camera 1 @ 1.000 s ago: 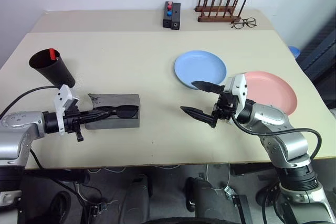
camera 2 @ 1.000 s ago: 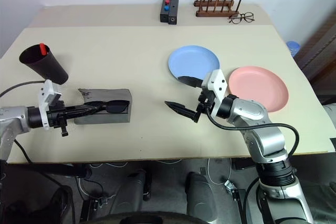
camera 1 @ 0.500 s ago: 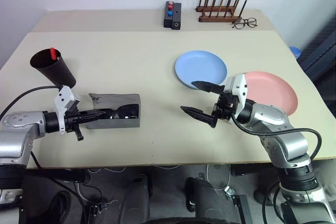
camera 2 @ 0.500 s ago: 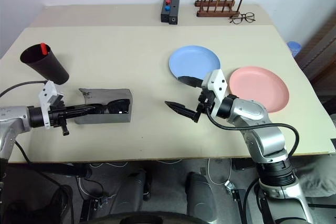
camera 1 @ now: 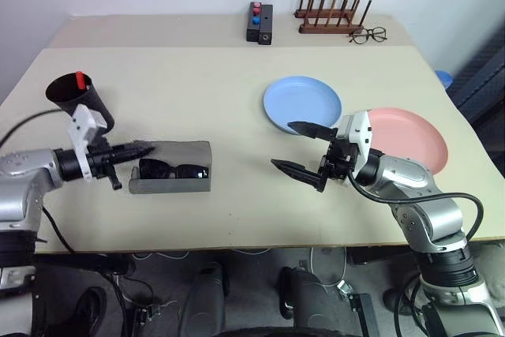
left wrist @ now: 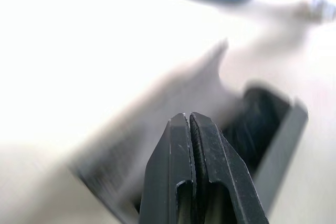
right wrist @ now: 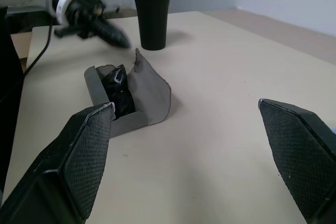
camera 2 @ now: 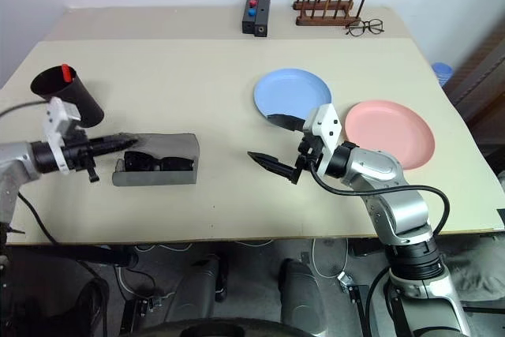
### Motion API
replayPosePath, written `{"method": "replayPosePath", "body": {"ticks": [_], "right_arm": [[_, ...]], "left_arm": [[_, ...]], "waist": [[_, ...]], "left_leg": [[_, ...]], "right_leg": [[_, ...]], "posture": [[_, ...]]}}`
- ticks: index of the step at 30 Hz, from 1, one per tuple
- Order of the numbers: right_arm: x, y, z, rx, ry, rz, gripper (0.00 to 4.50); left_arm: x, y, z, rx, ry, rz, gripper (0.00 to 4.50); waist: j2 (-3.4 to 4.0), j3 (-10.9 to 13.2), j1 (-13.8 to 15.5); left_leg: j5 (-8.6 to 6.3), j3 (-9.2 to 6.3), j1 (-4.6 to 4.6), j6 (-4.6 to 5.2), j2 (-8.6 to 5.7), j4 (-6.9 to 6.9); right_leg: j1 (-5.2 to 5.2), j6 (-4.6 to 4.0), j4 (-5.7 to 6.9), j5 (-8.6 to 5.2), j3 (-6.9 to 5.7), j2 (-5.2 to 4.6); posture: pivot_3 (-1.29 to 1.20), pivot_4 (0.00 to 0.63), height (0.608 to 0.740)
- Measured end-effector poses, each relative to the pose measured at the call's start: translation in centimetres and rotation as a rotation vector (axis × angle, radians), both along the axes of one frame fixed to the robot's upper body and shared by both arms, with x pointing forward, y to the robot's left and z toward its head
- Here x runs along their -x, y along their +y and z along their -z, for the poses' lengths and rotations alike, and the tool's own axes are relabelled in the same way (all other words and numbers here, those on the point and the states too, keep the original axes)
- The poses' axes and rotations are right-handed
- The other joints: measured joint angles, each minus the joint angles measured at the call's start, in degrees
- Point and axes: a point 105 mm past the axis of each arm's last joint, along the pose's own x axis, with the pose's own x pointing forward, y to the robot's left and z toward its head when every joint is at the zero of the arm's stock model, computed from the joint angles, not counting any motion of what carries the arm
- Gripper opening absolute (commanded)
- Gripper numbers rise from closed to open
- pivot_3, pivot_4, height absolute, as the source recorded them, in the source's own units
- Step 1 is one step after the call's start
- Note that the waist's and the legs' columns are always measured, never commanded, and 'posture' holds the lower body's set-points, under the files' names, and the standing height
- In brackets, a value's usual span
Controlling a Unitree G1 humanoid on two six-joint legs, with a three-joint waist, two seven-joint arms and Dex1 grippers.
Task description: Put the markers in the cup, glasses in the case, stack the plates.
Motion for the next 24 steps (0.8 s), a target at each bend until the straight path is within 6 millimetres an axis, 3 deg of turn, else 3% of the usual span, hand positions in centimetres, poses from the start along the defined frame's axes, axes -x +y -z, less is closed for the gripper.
{"method": "replayPosePath", "body": {"ticks": [8,17,24], "right_arm": [[-0.2,0.0,-0.2,0.001,-0.007,-0.002,4.5],[-0.3,-0.2,0.0,0.005,-0.002,0.001,4.5],[-0.4,-0.2,0.0,0.01,-0.004,0.005,4.5]], "left_arm": [[-3.1,-1.4,-2.7,0.019,-0.146,-0.06,0.05],[-6.0,-1.5,-1.3,-0.026,-0.169,-0.121,0.05],[-7.0,-2.2,2.6,-0.134,-0.003,-0.122,0.05]], "waist": [[-0.02,0.0,0.09],[-0.03,0.0,0.04],[-0.04,0.0,0.08]], "left_leg": [[0.01,0.0,0.0,0.01,-0.01,0.1],[0.02,-0.01,0.01,0.02,-0.01,0.15],[0.02,-0.02,-0.01,0.02,-0.01,0.22]], "right_leg": [[0.07,0.02,0.04,0.01,0.0,0.01],[0.07,0.06,0.1,0.03,0.0,0.03],[0.09,0.08,0.12,0.04,0.0,0.03]], "posture": [[0.0,0.15,0.74],[0.0,0.15,0.74],[0.0,0.15,0.74]]}}
